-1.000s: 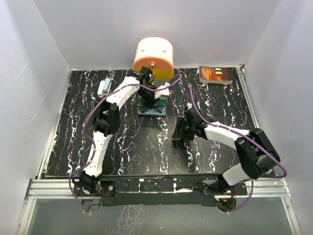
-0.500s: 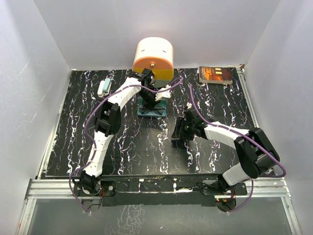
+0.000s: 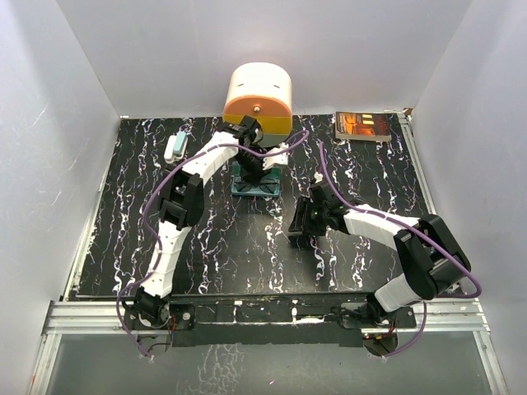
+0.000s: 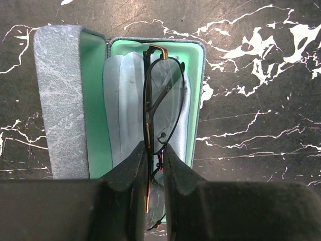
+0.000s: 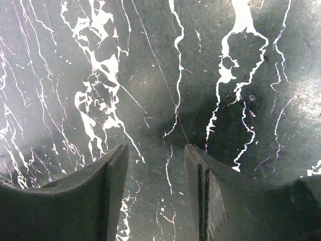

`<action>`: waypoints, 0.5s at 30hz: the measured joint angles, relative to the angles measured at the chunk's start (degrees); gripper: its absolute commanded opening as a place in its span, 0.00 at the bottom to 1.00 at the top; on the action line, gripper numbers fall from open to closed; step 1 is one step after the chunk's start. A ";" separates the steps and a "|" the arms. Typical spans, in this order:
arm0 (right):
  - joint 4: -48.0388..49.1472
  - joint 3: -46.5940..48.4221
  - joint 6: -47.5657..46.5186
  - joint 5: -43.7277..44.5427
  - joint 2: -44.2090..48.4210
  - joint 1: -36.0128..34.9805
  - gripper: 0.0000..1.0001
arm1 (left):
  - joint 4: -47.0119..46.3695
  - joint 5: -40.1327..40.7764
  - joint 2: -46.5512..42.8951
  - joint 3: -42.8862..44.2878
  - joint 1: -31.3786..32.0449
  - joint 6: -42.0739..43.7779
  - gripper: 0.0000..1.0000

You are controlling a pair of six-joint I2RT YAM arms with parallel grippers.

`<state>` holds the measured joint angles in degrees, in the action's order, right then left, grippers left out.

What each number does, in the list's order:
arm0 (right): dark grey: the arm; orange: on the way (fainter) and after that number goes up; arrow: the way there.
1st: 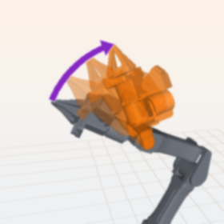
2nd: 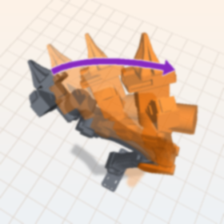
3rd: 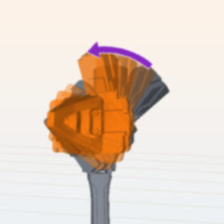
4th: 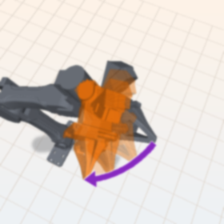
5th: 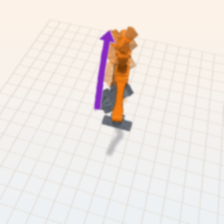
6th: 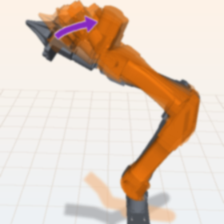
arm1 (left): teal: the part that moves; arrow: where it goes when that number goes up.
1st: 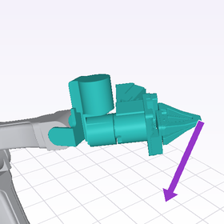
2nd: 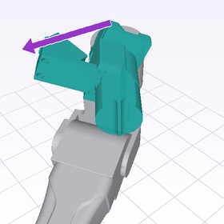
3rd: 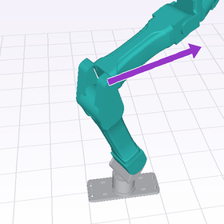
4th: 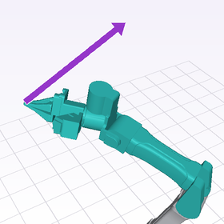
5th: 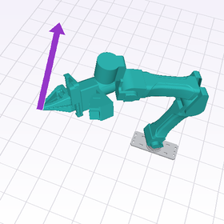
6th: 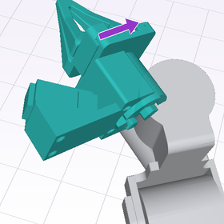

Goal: Organize the sunglasses
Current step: Place the sunglasses in the sunglasses case.

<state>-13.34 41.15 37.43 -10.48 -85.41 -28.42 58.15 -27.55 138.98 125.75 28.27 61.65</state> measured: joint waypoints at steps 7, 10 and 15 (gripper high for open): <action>0.02 0.00 0.00 0.00 0.00 0.00 0.53 | -2.03 1.60 -0.11 -1.27 0.46 -0.68 0.24; 0.04 0.00 0.00 -0.07 0.00 0.00 0.53 | -2.93 2.21 -0.11 -1.90 0.61 -1.05 0.27; 0.04 0.00 0.00 -0.13 0.00 0.02 0.53 | -4.68 2.89 -0.39 -3.34 0.74 -1.81 0.37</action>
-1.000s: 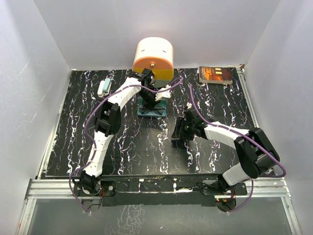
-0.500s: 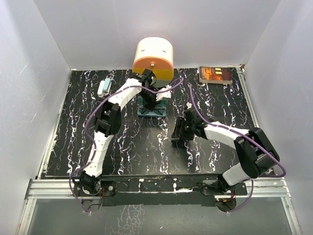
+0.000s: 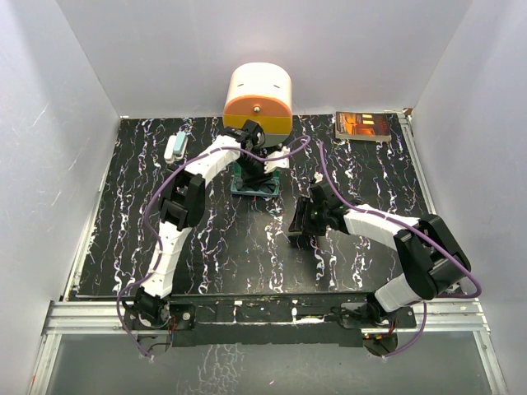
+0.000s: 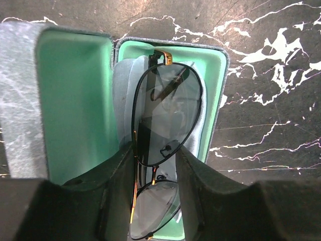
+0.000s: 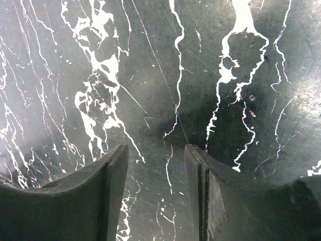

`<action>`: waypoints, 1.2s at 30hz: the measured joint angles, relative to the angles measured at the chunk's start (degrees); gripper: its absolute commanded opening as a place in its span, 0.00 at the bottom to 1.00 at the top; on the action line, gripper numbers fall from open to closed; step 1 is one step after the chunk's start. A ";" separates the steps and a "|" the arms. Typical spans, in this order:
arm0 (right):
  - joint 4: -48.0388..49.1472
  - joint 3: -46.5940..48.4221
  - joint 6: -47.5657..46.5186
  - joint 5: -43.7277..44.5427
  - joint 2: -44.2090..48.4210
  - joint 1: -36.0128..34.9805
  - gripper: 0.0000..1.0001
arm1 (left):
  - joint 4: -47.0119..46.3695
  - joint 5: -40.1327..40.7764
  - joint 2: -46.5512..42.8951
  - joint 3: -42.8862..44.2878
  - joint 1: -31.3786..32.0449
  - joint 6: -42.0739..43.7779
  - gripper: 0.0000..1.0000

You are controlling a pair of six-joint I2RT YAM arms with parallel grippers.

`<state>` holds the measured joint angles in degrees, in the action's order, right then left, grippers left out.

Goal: Organize the sunglasses
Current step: Place the sunglasses in the sunglasses case.

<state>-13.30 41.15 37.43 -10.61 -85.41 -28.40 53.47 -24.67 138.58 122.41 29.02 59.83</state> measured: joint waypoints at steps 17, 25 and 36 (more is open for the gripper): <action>0.00 0.00 0.00 -0.13 0.00 0.02 0.53 | -4.09 1.97 -4.02 -7.13 0.37 -3.74 0.48; 0.02 0.00 0.00 -0.24 0.00 0.02 0.53 | -5.25 2.27 -6.05 -9.92 0.37 -4.83 0.54; 0.50 0.00 0.13 -0.72 -0.26 0.02 0.53 | -5.84 2.56 -7.19 -10.93 0.52 -6.43 0.97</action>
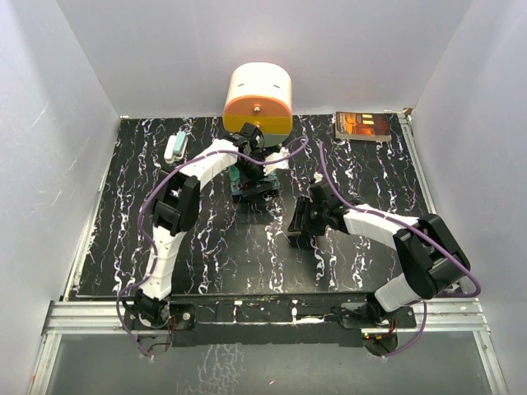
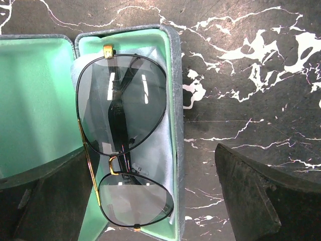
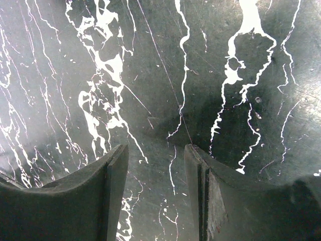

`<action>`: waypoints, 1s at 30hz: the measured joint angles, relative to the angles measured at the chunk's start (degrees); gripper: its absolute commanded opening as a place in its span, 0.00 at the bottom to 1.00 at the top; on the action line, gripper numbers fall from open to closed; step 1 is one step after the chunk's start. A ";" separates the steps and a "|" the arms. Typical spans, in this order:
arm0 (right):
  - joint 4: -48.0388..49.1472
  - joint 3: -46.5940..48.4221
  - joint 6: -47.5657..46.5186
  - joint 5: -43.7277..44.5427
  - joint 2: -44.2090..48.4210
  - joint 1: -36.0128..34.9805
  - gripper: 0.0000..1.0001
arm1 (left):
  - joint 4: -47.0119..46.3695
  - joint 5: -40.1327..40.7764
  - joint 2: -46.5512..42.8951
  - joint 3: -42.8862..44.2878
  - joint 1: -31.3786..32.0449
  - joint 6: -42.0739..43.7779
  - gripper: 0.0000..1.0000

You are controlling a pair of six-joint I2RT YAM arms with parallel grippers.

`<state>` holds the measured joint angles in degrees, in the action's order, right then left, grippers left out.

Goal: Organize the sunglasses
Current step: Place the sunglasses in the sunglasses case.

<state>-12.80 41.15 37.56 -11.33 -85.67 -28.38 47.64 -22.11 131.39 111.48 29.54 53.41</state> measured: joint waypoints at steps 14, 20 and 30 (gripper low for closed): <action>0.98 0.00 0.44 -0.15 -0.42 0.00 0.51 | -6.88 2.93 -3.50 -6.91 1.03 -1.51 0.97; -0.66 -0.02 0.66 4.11 4.15 0.15 0.21 | -14.71 7.45 -9.07 -17.86 3.28 -0.98 0.97; 0.83 3.76 1.57 5.07 3.19 1.25 0.08 | -19.37 9.44 -11.93 -22.64 3.76 -3.98 0.97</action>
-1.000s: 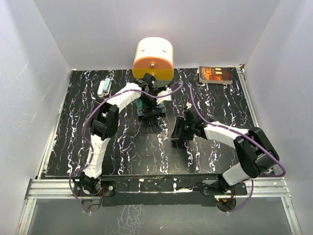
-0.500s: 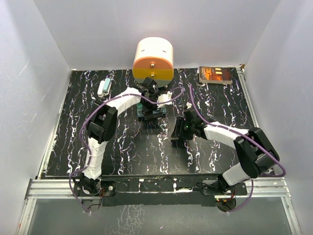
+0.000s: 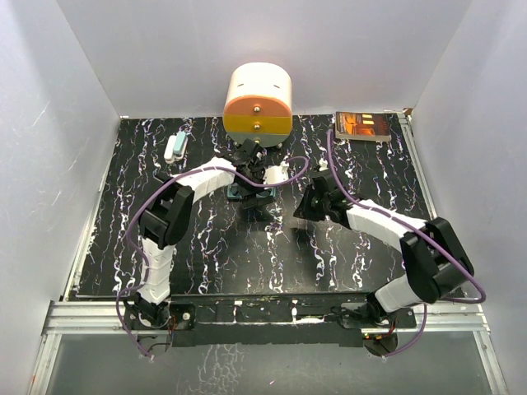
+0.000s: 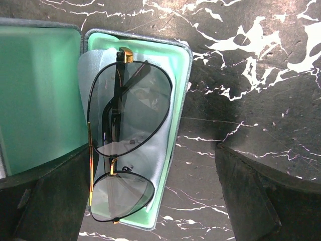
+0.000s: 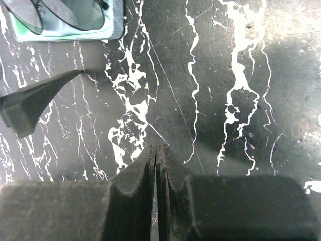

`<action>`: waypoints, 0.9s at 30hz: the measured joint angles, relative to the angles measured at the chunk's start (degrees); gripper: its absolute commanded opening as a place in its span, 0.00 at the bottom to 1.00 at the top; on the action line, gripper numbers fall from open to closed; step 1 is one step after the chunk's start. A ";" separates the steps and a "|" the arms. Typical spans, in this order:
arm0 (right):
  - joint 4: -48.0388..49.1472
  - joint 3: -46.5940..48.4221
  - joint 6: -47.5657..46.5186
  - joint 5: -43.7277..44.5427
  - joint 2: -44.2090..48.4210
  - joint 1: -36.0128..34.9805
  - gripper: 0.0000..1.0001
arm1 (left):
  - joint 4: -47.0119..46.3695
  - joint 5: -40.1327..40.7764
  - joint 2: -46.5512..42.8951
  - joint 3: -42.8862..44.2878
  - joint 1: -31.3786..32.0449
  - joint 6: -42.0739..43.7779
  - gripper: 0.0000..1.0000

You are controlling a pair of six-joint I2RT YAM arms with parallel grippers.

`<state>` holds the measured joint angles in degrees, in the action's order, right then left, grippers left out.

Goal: Organize the sunglasses
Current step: Place the sunglasses in the sunglasses case.

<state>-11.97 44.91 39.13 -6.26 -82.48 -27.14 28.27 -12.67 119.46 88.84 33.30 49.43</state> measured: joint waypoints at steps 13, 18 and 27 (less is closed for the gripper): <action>15.39 2.58 4.96 -11.65 -11.91 4.57 0.08 | -2.97 0.92 -1.05 -1.97 0.20 -2.60 0.97; 22.34 5.14 7.19 -17.66 -16.83 4.70 0.08 | -3.02 0.94 -1.05 -1.95 0.20 -3.17 0.97; 29.05 8.26 9.11 -23.10 -26.67 4.66 0.08 | -3.04 0.72 -1.05 -1.95 0.20 -3.80 0.97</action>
<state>17.08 53.17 48.25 -29.36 -109.14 -22.48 25.23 -11.94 118.41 86.89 33.50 45.63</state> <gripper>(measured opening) 0.084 0.970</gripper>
